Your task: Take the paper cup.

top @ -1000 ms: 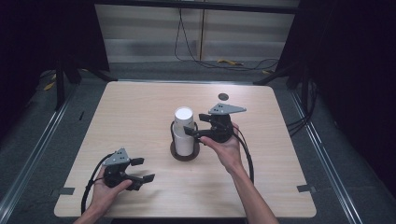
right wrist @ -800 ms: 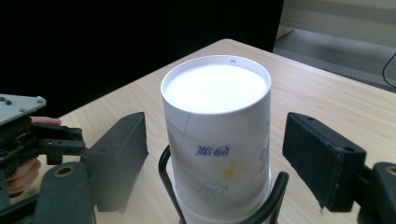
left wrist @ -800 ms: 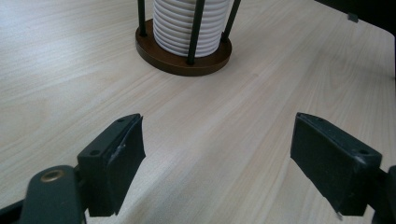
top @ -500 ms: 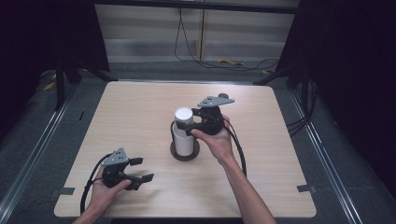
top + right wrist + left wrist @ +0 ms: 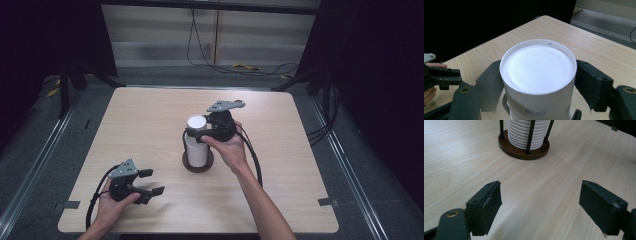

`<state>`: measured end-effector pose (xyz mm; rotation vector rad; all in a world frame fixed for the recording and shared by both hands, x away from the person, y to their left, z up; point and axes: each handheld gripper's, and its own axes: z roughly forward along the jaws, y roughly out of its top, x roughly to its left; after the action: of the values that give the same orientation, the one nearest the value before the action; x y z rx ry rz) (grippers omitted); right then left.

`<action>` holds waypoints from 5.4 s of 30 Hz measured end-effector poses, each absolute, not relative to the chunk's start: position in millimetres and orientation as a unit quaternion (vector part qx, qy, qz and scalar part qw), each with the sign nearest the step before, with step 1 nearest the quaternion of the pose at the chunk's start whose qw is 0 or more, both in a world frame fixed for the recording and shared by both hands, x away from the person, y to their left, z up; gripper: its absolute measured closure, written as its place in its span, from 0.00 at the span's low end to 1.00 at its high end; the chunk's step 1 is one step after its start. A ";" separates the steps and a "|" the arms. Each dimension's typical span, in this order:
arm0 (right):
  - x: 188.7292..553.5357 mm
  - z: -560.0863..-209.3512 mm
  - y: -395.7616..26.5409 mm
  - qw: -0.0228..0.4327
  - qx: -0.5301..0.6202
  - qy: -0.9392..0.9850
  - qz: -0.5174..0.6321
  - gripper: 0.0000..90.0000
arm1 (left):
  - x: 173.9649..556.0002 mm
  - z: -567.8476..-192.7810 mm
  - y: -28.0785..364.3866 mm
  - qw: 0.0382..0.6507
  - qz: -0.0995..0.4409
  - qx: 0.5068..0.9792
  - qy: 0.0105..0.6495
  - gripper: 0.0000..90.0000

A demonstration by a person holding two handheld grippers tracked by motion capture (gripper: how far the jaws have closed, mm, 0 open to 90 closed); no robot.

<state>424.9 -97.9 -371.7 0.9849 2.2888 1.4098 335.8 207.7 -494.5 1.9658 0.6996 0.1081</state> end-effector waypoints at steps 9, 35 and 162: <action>424.3 -370.5 -99.1 0.137 0.339 0.794 0.486 0.36 | 335.9 -494.6 207.8 0.502 0.046 0.813 0.290 0.20; 423.1 -350.9 -98.3 0.154 0.333 0.781 0.506 0.37 | 335.0 -495.1 208.3 0.503 0.046 0.813 0.291 0.20; 343.4 -403.2 -128.1 0.035 0.295 0.787 0.540 0.38 | 346.5 -450.8 124.8 0.561 0.010 0.806 0.187 0.17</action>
<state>343.4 -128.1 -403.2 0.9068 2.4196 1.6601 346.5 124.8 -450.8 1.8992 0.4414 0.0235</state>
